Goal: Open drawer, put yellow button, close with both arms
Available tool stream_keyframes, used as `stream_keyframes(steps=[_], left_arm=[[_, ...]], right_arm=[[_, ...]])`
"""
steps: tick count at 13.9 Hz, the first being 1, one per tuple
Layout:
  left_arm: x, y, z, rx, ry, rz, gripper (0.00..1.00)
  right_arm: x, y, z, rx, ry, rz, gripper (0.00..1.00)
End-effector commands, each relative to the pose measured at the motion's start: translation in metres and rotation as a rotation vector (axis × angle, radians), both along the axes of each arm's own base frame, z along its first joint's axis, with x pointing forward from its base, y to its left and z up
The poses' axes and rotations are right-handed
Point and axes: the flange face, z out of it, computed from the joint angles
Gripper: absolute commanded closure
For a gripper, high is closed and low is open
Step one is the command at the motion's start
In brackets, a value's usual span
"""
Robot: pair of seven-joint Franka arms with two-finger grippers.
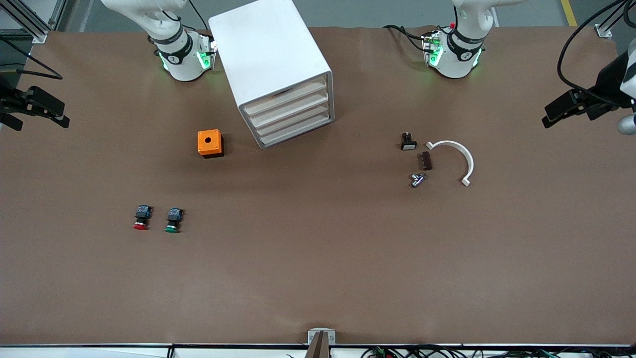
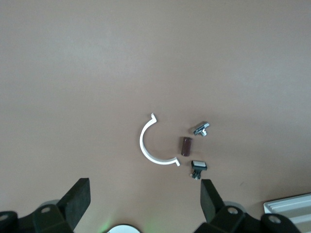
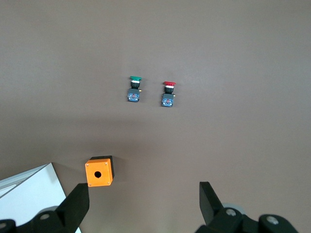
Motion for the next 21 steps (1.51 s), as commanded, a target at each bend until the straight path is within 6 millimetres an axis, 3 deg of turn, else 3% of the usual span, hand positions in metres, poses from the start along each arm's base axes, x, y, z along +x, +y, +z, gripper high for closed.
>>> stream_keyframes(steps=[1, 6, 12, 21], left_arm=[[-0.016, 0.014, -0.003, -0.013, -0.027, -0.041, 0.00], [-0.015, 0.017, -0.002, -0.009, -0.051, -0.059, 0.00], [-0.016, 0.001, -0.007, -0.012, -0.037, -0.067, 0.00], [-0.019, -0.002, -0.005, -0.010, 0.003, -0.015, 0.00]], right_arm=[[0.003, -0.001, 0.005, -0.015, -0.001, 0.001, 0.00], [0.003, 0.000, 0.005, -0.013, -0.001, 0.002, 0.00], [0.003, -0.001, 0.005, -0.015, -0.001, 0.002, 0.00], [0.003, -0.003, 0.005, -0.015, -0.001, -0.001, 0.00]])
